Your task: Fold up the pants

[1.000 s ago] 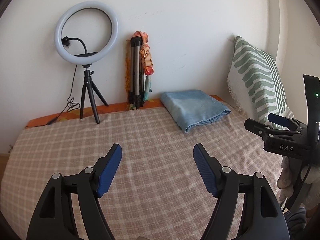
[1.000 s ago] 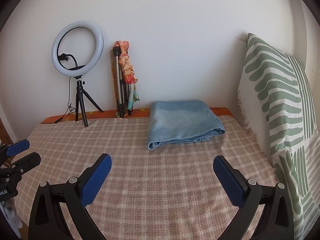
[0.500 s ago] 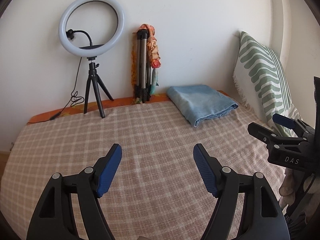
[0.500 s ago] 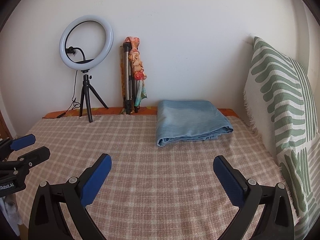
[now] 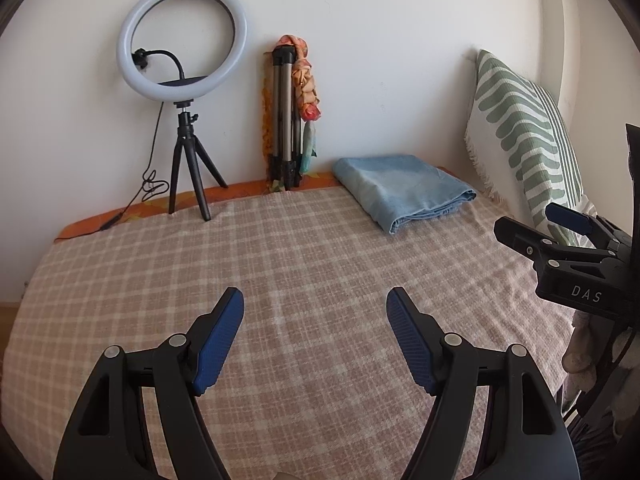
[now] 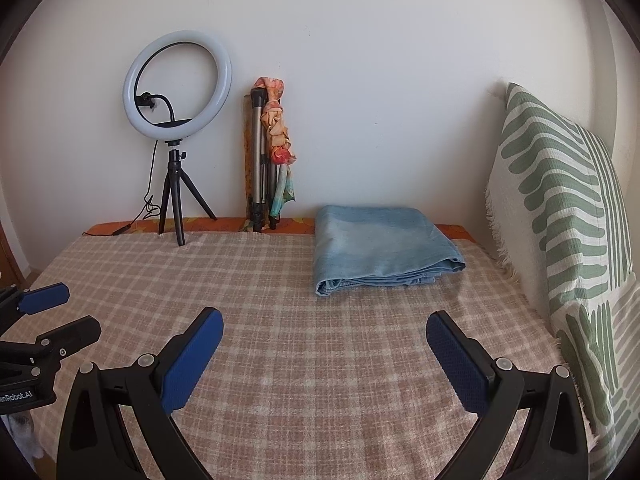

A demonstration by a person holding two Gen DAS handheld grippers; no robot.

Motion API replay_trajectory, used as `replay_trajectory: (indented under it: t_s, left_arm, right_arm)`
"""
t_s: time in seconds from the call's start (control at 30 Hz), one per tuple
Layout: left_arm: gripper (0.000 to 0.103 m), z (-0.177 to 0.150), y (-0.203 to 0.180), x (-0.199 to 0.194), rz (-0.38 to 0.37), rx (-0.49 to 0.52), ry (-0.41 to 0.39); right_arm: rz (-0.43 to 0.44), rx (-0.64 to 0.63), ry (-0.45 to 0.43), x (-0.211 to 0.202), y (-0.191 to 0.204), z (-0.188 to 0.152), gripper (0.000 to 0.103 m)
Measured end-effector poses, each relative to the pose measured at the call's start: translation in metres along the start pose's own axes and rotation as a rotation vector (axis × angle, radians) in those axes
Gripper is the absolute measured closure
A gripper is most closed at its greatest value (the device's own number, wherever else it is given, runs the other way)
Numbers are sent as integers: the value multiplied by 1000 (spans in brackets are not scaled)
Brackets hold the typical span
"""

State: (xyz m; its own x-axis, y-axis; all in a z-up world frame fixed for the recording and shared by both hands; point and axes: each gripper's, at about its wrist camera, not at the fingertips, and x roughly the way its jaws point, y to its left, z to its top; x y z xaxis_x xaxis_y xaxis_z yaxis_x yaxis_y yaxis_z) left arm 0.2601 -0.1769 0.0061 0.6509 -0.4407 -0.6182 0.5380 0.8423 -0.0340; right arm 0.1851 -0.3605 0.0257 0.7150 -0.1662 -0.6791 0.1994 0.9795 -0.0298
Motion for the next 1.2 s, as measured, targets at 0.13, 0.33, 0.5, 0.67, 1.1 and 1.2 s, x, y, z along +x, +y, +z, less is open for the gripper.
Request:
replay_trajectory:
  t_s: [0.13,0.33,0.5,0.67,1.1,1.2]
  left_arm:
    - [29,-2,-3,3,-6,1,12]
    - [29,-3,-10,4,-15,14,15]
    - [29,-3,-12,0,-17,15,7]
    - [29,-3,-10,1,-17,4,13]
    - [29,0,-11,-2,-23,4,3]
    - [29,0,-12,-2,-25,2,1]
  right_arm:
    - [12,24,4,0,-4,0,0]
    - [5,28,9,-1,-6,-2,0]
    - [8,32,13,-1,-8,-4,0]
    - [4,34,10,-3,-10,-5,0]
    - [-1,33,8,-5,-9,-7,0]
    - [-2,34,8,-5,-9,-7,0]
